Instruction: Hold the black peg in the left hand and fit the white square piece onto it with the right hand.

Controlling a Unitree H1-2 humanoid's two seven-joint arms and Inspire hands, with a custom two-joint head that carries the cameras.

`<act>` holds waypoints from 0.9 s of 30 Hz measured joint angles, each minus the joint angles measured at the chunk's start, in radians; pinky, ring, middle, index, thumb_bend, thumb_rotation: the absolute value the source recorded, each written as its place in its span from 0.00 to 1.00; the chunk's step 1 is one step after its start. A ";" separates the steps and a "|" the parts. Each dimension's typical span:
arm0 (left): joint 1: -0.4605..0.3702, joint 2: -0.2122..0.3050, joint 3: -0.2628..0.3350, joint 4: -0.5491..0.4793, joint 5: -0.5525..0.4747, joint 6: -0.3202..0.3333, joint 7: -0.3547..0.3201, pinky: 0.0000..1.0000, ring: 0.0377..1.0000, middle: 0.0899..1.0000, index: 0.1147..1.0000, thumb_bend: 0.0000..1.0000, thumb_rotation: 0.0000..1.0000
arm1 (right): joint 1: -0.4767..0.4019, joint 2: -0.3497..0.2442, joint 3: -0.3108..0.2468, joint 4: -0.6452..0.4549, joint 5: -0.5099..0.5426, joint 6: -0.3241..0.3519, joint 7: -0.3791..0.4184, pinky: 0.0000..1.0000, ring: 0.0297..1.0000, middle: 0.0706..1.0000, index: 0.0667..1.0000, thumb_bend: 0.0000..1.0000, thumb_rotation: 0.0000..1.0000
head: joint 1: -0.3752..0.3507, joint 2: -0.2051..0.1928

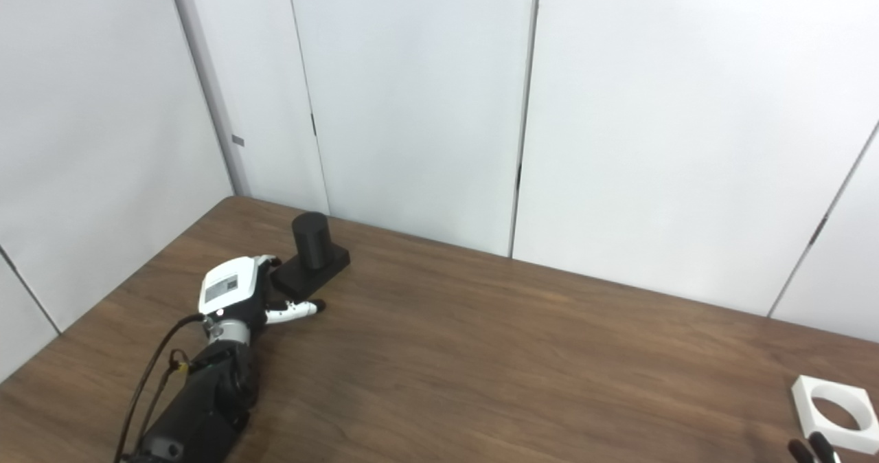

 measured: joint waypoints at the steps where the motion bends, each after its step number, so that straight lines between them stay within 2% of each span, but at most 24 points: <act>1: -0.002 0.000 -0.003 0.006 0.000 0.002 0.001 0.91 0.91 0.88 0.79 0.96 0.62 | 0.000 0.000 0.001 0.000 -0.001 0.000 0.000 1.00 1.00 0.94 0.95 0.72 1.00 | 0.000 0.000; 6: -0.008 0.000 -0.007 0.037 0.000 0.004 0.012 0.93 0.91 0.87 0.78 0.95 0.61 | 0.000 0.000 0.001 0.000 -0.003 0.000 0.000 1.00 1.00 0.93 0.95 0.71 1.00 | -0.003 0.002; 9: -0.019 0.000 -0.008 0.053 -0.005 0.004 0.025 0.93 0.91 0.86 0.75 0.95 0.58 | 0.000 0.000 0.001 0.000 -0.002 0.000 0.000 1.00 1.00 0.93 0.95 0.75 1.00 | -0.005 0.003; 14: -0.037 0.000 -0.008 0.080 -0.037 0.004 0.048 0.93 0.90 0.85 0.71 0.95 0.58 | 0.001 0.000 0.002 0.001 -0.004 -0.001 -0.001 1.00 1.00 0.92 0.94 0.74 1.00 | -0.006 0.003; 18: -0.050 -0.001 -0.009 0.106 -0.040 0.004 0.080 0.92 0.89 0.83 0.64 0.92 0.58 | 0.001 0.000 0.003 0.001 -0.011 -0.001 -0.001 1.00 0.99 0.93 0.95 0.75 1.00 | -0.008 0.003; 25: -0.063 -0.006 -0.008 0.134 -0.074 -0.008 0.145 0.91 0.86 0.79 0.55 0.85 0.49 | 0.001 0.000 0.004 0.001 -0.016 -0.001 -0.002 1.00 1.00 0.93 0.96 0.76 1.00 | -0.008 0.003; 27: -0.064 -0.007 -0.008 0.139 -0.079 -0.019 0.161 0.91 0.85 0.78 0.52 0.81 0.43 | 0.001 0.000 0.004 0.001 -0.017 -0.001 -0.002 1.00 1.00 0.94 0.96 0.76 1.00 | -0.008 0.003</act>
